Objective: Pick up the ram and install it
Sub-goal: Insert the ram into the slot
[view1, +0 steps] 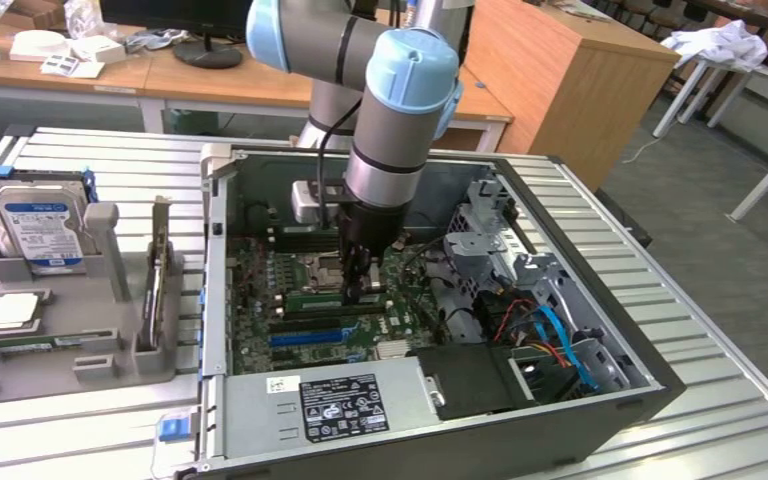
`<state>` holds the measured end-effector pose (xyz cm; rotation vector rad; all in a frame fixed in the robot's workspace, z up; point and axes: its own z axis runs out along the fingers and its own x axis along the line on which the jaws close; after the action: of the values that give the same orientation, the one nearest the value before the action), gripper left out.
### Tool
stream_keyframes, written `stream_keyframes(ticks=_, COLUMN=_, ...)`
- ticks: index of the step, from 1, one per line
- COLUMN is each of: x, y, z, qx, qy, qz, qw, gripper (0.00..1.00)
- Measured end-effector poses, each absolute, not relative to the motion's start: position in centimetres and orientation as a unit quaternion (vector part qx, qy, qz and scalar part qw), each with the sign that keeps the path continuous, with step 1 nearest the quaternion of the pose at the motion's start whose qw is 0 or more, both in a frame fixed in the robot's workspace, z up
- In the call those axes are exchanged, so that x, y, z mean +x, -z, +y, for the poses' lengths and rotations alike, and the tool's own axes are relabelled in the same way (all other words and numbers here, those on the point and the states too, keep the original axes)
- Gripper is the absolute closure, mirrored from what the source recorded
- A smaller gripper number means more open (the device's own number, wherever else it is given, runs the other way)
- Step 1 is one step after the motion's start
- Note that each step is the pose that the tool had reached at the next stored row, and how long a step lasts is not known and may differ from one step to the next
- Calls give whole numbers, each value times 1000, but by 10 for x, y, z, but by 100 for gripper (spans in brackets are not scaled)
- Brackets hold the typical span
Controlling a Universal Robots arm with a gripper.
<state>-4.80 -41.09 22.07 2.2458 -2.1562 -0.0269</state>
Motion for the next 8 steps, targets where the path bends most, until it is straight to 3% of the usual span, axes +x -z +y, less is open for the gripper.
stream_keyframes(ticks=8, x=-48, y=-219, z=-411, qx=721, qy=9, qz=-692, qw=14, gripper=87)
